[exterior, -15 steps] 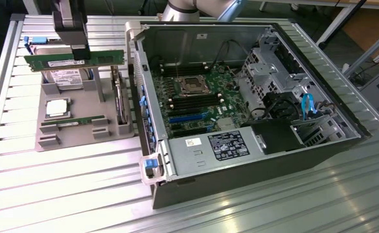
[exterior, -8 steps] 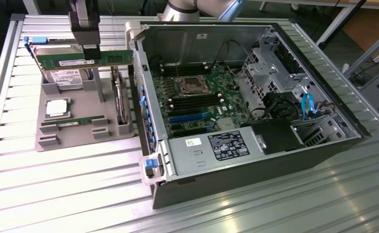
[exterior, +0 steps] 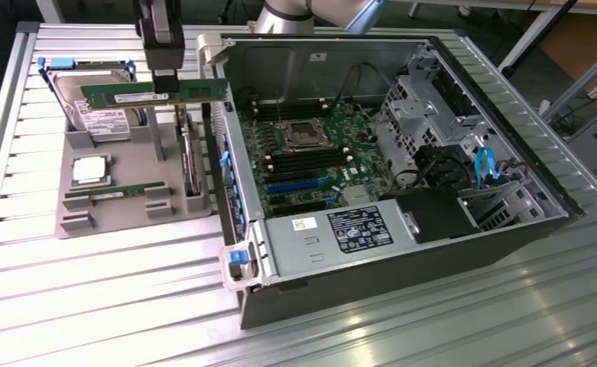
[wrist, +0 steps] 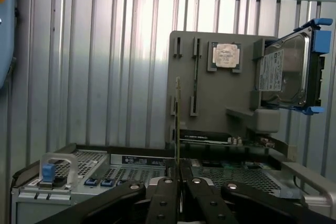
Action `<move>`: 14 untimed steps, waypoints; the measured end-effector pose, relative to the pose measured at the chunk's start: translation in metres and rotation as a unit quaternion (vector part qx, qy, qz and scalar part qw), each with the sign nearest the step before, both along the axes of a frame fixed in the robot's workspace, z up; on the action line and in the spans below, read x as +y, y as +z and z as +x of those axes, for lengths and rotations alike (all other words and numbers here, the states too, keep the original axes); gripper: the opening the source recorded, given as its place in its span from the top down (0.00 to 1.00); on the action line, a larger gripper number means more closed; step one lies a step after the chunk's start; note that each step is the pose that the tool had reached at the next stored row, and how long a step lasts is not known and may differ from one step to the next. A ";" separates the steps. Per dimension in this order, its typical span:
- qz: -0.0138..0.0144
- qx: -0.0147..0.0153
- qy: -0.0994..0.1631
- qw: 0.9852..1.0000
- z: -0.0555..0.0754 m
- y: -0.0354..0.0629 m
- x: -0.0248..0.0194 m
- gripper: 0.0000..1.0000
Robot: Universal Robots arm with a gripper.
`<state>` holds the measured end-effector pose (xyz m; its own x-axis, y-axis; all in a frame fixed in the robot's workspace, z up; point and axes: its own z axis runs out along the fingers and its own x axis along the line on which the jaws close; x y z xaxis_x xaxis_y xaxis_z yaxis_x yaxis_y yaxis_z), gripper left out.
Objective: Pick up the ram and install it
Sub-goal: 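Pick up the ram and move it above insertion slot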
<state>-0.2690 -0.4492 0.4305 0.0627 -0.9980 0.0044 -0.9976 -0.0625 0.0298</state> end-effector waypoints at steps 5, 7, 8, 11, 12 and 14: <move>0.000 0.003 0.000 1.000 0.014 0.0000 0.0000 0.87; 0.000 0.007 0.000 1.000 0.032 0.0000 0.0000 0.87; 0.000 0.008 0.000 1.000 0.036 0.0000 0.0000 0.87; 0.000 0.009 0.000 1.000 0.042 0.0000 0.0000 0.87; 0.000 0.010 0.000 1.000 0.044 0.0000 0.0000 0.87; 0.000 0.011 0.000 1.000 0.052 0.0000 0.0000 0.87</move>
<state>-0.2171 -0.4492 0.4305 0.0628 -0.9980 0.0030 -0.9967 -0.0625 0.0526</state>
